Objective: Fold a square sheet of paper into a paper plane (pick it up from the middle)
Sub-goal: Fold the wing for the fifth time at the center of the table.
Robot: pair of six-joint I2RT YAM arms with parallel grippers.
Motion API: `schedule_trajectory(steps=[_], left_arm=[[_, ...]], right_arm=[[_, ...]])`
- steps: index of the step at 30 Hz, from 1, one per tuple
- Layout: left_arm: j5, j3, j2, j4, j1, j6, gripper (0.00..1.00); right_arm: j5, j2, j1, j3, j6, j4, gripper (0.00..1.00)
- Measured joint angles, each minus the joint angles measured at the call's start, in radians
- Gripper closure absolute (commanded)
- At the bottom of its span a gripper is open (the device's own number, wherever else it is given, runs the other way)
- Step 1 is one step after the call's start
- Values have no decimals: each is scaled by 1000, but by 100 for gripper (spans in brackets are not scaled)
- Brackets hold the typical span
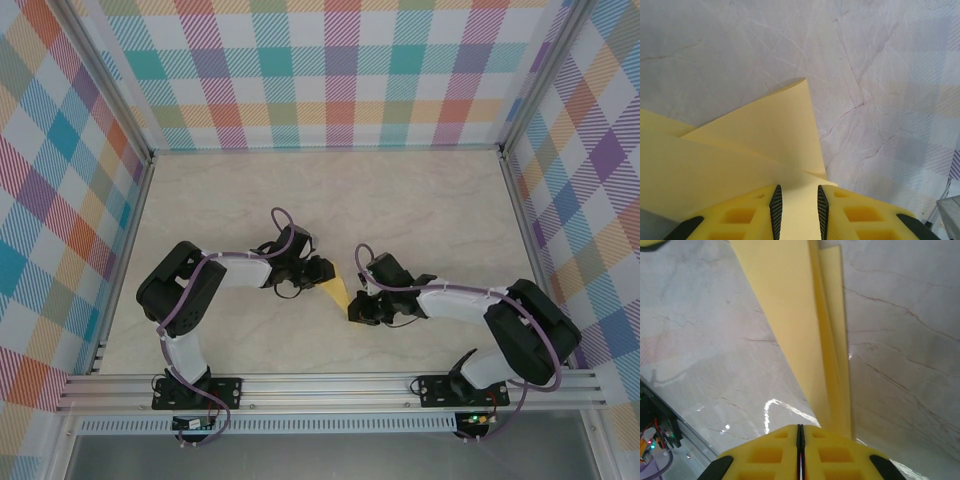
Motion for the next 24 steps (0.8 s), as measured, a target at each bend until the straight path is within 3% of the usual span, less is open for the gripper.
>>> schedule_trajectory(steps=[18,24], left_arm=[[0,0,0,0,0,0,72],[0,0,0,0,0,0,72]], right_arm=[[77,-32,0,-47,6,-23,89],[101,-110,1,-47,2,-114,87]])
